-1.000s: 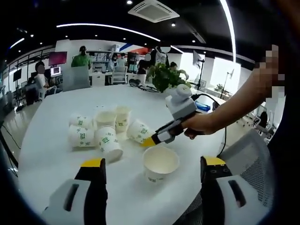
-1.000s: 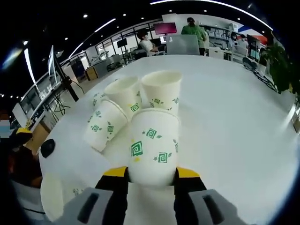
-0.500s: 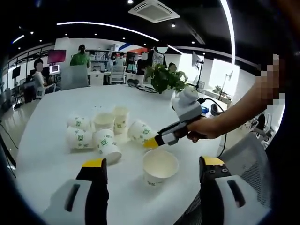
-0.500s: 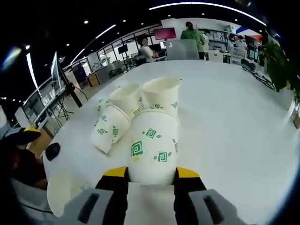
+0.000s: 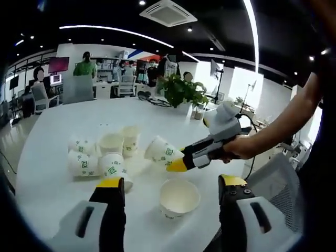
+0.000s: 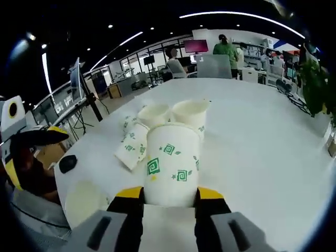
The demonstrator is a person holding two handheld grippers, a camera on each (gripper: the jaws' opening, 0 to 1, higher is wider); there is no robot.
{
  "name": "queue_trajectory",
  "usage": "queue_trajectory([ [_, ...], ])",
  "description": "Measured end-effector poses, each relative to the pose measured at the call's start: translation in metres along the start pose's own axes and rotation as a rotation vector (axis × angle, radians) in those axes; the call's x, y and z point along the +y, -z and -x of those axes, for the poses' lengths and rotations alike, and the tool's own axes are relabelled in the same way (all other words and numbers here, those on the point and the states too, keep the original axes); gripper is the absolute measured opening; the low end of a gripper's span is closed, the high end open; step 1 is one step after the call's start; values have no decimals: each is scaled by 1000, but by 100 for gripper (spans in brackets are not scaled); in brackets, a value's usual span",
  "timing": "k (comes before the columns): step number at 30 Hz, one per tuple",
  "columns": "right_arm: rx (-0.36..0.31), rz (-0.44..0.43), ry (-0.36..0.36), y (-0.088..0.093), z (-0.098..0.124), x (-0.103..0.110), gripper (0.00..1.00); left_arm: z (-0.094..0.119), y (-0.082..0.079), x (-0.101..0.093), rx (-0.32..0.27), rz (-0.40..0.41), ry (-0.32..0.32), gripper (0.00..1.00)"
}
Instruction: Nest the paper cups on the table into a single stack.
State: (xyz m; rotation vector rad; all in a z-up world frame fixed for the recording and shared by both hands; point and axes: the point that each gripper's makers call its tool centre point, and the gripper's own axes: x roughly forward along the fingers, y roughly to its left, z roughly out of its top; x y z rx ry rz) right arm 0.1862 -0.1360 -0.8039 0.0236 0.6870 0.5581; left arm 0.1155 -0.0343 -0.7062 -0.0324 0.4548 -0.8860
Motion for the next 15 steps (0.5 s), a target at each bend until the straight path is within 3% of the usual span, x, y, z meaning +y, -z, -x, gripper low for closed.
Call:
queue_trajectory([
  [15, -102, 26, -55, -17, 34, 25, 36, -21, -19, -12, 6, -51, 60, 64],
])
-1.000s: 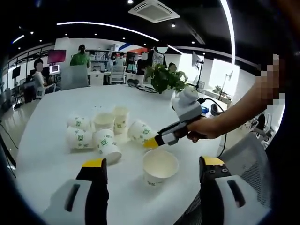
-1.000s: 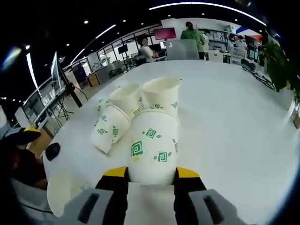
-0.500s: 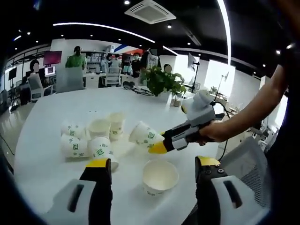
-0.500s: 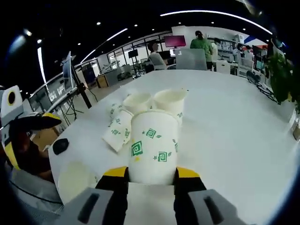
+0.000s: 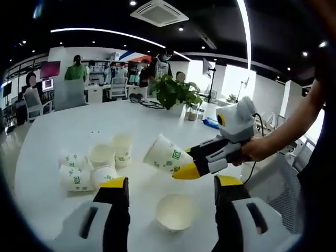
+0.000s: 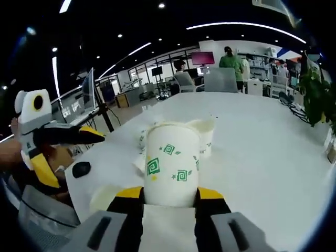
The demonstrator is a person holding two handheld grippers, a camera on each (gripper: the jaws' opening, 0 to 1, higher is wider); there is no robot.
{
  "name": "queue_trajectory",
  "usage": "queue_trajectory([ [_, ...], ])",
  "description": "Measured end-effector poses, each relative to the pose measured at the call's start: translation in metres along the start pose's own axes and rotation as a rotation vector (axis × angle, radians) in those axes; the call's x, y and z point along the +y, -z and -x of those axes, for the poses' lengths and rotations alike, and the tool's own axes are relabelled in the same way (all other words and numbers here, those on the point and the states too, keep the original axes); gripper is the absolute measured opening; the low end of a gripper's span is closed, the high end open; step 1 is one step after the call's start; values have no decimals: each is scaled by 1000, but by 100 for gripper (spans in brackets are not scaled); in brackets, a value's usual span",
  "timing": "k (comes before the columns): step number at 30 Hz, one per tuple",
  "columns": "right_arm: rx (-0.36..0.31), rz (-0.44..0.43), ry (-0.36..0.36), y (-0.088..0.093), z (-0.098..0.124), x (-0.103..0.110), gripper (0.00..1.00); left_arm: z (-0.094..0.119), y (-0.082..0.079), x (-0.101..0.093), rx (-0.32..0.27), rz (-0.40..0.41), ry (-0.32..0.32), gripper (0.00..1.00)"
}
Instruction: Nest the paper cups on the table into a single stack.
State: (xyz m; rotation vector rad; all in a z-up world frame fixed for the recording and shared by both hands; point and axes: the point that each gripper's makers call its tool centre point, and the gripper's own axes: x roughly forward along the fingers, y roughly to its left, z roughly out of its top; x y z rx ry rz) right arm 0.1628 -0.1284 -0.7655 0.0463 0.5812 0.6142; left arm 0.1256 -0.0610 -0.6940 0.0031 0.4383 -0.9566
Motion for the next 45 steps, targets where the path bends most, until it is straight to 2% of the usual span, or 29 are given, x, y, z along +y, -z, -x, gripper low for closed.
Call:
queue_trajectory([
  [10, -25, 83, -61, 0, 10, 28, 36, -3, -12, -7, 6, -46, 35, 54],
  [17, -54, 143, -77, -5, 20, 45, 36, -3, -21, -12, 6, -92, 50, 45],
  [20, -55, 209, -91, -3, 25, 57, 36, -2, -24, -13, -6, -95, 61, 42],
  [24, -64, 234, -112, -4, 30, 67, 36, -2, -26, -17, -8, -107, 84, 34],
  [29, -84, 279, -149, -6, 35, 78, 36, 3, -25, -20, -2, -64, 121, 24],
  [36, -91, 326, -163, -5, 36, 81, 36, 8, -25, -24, 0, -59, 140, 15],
  [39, -95, 376, -167, -4, 37, 81, 36, 11, -26, -27, -8, -45, 169, 11],
  [45, -91, 478, -170, 1, 39, 81, 36, 17, -22, -40, 20, -49, 242, 5],
])
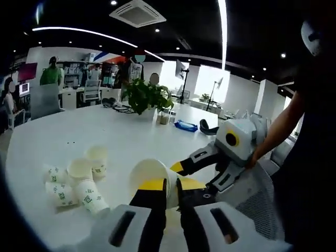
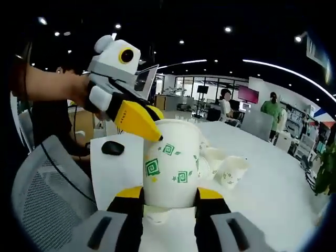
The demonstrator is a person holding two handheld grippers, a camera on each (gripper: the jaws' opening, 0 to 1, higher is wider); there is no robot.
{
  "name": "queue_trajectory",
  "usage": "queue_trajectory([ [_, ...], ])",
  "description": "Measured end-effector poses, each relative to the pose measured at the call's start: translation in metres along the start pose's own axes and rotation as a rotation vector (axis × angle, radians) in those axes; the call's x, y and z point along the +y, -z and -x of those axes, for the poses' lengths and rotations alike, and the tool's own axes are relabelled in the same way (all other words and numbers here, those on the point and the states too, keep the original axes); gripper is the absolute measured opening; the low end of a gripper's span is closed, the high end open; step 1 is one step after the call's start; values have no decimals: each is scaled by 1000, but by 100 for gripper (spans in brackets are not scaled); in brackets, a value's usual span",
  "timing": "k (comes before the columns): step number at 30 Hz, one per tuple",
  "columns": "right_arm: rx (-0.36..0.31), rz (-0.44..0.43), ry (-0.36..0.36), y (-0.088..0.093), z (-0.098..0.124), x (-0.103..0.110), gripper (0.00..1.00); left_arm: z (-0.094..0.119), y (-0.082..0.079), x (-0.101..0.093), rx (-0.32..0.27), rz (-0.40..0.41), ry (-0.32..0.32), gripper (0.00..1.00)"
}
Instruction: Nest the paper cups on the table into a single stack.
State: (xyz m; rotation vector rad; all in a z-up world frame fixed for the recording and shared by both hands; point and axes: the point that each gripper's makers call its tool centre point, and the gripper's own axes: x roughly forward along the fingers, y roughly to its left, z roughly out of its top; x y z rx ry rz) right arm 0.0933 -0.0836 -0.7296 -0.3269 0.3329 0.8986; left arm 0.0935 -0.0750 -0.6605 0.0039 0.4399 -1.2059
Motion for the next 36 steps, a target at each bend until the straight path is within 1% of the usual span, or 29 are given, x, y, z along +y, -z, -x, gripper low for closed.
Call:
queue_trajectory([
  [5, 13, 34, -4, 3, 0, 4, 36, 0, 5, -7, 23, 8, 27, 2],
  [7, 18, 46, 2, 4, -1, 3, 35, 0, 6, -9, 29, 0, 29, 1],
  [9, 23, 14, -3, 5, -1, 4, 35, -1, 5, -10, 30, 4, 30, 0],
  [11, 21, 3, -5, 4, -2, 4, 35, -1, 3, -12, 27, 13, 32, 0],
  [13, 14, -13, -4, 1, -1, 3, 35, -1, 3, -12, 35, 0, 25, 0],
  [15, -3, -51, -7, -3, -1, 3, 41, 0, 1, -11, 34, -3, 20, 0],
  [16, -4, -53, -7, -3, -1, 3, 43, 0, 1, -10, 33, -3, 18, 0],
  [18, -5, -58, -2, -3, -1, 2, 44, 0, 1, -8, 41, -19, 7, 0],
  [21, -12, -81, -5, -2, 0, 2, 49, 0, 5, -6, 76, -40, 4, 0],
  [25, -17, -100, -8, 0, 1, 2, 55, -1, 8, -6, 99, -60, 4, 0],
  [29, -29, -139, 1, 0, 4, 1, 63, -1, 13, -4, 133, -91, -6, 0],
  [31, -30, -146, 3, 1, 5, 0, 64, -1, 15, -3, 146, -99, -5, 0],
  [33, -34, -158, 5, 2, 6, -1, 66, -1, 19, -3, 172, -124, -7, 0],
  [36, -41, -173, 4, 2, 8, -1, 71, -1, 21, -2, 190, -138, -7, 0],
])
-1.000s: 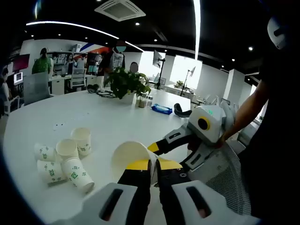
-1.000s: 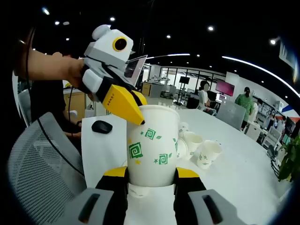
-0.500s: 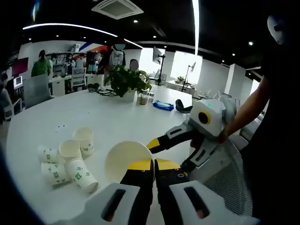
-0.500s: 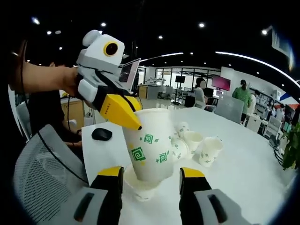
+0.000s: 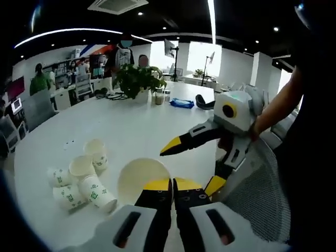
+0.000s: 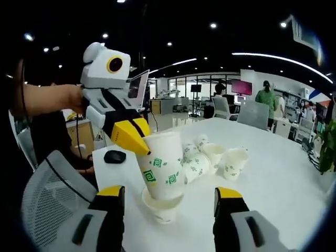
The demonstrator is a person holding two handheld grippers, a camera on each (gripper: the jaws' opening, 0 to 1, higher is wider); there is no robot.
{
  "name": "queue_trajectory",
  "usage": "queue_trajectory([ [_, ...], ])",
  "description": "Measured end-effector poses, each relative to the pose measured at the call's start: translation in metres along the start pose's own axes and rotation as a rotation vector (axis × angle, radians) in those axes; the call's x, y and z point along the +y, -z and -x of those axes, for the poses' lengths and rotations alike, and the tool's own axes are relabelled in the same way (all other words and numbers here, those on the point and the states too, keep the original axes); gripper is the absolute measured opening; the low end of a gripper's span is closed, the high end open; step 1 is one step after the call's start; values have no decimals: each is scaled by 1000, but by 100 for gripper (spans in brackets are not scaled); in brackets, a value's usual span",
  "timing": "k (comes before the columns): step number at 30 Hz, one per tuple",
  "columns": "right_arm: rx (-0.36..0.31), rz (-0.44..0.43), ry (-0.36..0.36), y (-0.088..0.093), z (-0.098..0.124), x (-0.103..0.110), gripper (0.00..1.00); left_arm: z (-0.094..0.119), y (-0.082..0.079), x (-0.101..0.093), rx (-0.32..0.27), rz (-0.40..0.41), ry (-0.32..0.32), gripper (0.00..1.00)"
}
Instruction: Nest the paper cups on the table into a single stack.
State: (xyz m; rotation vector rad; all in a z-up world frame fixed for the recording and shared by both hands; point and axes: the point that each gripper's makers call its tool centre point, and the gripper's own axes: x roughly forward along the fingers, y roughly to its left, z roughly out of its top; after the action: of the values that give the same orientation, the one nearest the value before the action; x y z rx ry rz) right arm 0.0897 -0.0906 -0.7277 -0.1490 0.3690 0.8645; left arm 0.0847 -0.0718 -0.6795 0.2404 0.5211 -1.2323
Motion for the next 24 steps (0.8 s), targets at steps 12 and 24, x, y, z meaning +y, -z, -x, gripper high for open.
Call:
queue_trajectory([
  [12, -21, -22, 39, 1, 11, -4, 78, -9, 13, 0, 113, -108, 16, 0],
  [24, -16, -37, 73, 7, 18, -8, 77, -21, 34, -4, 222, -211, 33, 0],
])
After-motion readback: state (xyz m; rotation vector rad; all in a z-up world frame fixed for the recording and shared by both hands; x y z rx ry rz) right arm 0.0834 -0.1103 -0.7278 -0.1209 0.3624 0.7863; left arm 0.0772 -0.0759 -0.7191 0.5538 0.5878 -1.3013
